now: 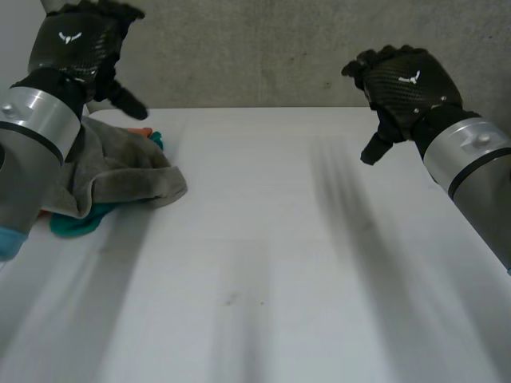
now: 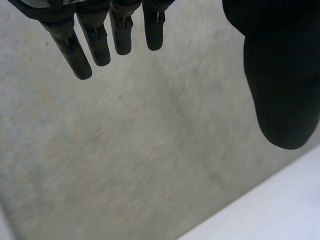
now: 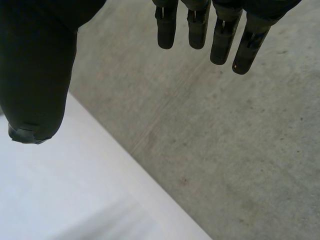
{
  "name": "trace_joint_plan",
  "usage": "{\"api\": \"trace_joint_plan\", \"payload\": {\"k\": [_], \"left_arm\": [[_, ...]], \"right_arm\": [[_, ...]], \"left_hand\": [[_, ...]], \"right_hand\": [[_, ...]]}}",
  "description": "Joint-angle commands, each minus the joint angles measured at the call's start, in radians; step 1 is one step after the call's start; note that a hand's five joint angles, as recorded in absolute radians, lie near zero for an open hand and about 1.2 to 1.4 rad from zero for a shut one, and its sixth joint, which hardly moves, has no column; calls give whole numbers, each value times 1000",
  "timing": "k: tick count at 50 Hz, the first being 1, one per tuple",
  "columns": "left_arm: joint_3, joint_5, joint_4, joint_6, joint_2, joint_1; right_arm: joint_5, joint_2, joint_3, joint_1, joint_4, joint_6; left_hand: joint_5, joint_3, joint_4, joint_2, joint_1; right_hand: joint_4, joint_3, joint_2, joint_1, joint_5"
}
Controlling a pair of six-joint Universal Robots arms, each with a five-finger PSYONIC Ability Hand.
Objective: Fold the laundry.
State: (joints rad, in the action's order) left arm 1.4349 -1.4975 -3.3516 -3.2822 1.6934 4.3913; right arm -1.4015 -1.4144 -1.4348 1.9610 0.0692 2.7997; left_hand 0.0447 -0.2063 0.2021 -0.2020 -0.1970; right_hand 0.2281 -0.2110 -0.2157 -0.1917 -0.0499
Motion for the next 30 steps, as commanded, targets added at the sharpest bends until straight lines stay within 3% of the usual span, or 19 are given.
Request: {"api": "trace_joint_plan", "payload": {"k": [1,6,9,14,19,21,23,24,25,30], "left_arm": [[-67,42,4,-276,170,140],[-155,147,-2,-445,349,229],[-201,183,-2,-473,437,258],[-283,194,-2,-491,555,272],[-353,186,1,-510,641,272],[-366,184,1,-528,663,272],[-367,183,0,-540,664,270],[-367,180,0,-551,658,267],[-366,178,0,-554,654,263],[-344,102,-6,-534,573,217]], "right_arm": [[4,37,-6,1,-55,-115],[7,43,-22,-1,-66,-128],[9,52,-44,-2,-66,-129],[10,57,-84,-8,-65,-129],[10,60,-122,-14,-54,-131],[12,61,-136,-14,-52,-135],[12,63,-145,-16,-52,-137],[12,63,-147,-16,-54,-138],[12,63,-148,-16,-52,-138],[10,61,-148,-16,-52,-141]], "left_hand": [[-38,25,-21,21,16],[-41,28,-24,24,19],[-41,28,-24,24,19],[-21,8,-3,3,-2],[161,-174,179,-179,-184],[284,-297,301,-301,-306],[568,-581,585,-585,-590],[953,-966,971,-971,-976],[1172,-1185,1189,-1190,-1194],[1177,-1190,1194,-1194,-1199]], "right_hand": [[-54,36,41,17,50],[-54,36,41,17,50],[-54,36,41,17,50],[-54,36,41,17,50],[-54,36,41,17,50],[-54,36,41,17,50],[-54,36,41,17,50],[-54,36,41,17,50],[-54,36,41,17,50],[-54,36,41,17,50]]}}
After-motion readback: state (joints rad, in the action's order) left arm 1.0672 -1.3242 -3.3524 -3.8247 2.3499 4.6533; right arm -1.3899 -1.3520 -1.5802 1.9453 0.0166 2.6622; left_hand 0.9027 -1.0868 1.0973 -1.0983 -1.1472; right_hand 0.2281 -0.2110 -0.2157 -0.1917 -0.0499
